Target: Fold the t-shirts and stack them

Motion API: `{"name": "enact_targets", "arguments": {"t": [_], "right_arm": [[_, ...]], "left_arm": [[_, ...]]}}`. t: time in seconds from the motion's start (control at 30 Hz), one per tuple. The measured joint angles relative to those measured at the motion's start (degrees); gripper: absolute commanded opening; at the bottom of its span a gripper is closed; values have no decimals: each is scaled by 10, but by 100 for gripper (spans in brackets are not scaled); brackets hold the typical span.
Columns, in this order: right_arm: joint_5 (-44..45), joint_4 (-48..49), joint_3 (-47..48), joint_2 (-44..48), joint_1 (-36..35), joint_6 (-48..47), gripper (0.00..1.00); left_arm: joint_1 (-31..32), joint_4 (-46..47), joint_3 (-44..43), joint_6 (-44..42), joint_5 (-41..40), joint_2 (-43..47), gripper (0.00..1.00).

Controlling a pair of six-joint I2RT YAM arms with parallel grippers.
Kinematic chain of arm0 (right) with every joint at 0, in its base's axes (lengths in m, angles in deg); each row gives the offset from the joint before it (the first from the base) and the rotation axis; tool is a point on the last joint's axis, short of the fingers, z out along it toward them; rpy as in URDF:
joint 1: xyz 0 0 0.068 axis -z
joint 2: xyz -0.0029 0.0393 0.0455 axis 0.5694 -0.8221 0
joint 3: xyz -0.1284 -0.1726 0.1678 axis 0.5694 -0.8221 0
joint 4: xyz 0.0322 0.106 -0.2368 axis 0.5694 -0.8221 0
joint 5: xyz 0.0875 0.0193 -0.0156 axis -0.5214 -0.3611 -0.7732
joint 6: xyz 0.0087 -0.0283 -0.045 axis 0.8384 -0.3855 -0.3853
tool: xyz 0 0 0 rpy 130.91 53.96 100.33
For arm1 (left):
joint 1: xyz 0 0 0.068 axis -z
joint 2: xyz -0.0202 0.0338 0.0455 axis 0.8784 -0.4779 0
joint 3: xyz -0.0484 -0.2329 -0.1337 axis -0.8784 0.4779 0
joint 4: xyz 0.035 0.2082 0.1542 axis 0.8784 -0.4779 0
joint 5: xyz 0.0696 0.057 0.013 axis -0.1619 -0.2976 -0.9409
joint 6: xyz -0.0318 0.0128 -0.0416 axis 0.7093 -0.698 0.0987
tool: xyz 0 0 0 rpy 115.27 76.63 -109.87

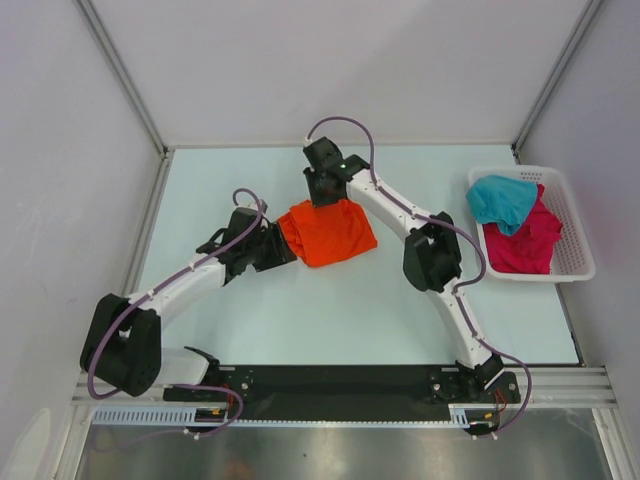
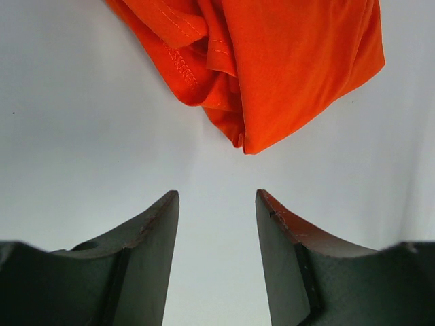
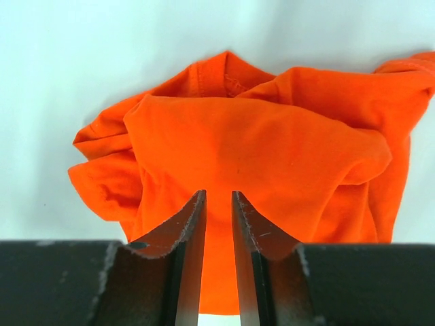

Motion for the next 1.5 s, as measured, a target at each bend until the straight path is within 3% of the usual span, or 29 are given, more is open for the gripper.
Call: {"name": "enact_targets", "arguments": {"t": [0.5, 0.87, 1.13, 1.27, 1.33, 1.4, 1.43, 1.47, 1.5], "right_arm": [[-1, 8, -1, -5, 26, -1, 27], [-25, 8, 90, -115, 97, -16, 30], [-18, 9, 99, -106, 120, -37, 29], [-4, 9, 76, -58, 116, -48, 28], [2, 10, 41, -5, 113, -48, 29], [7, 21, -16, 65, 110, -48, 30], [10, 24, -39, 95, 108, -47, 30], [11, 37, -75, 136, 106, -47, 30], [13, 45, -113, 176, 104, -45, 30]], "left_arm": [[0, -9, 0, -6, -12, 10, 54], [0, -47, 0, -24, -40, 29, 55], [0, -58, -1, -25, -43, 38, 55], [0, -56, -1, -25, -44, 44, 56], [0, -46, 0, -24, -43, 45, 61], [0, -28, 5, -23, -39, 44, 73], [0, -20, 7, -23, -36, 42, 82], [0, -6, 10, -17, -30, 35, 99], [0, 7, 11, -13, -24, 24, 100]]}}
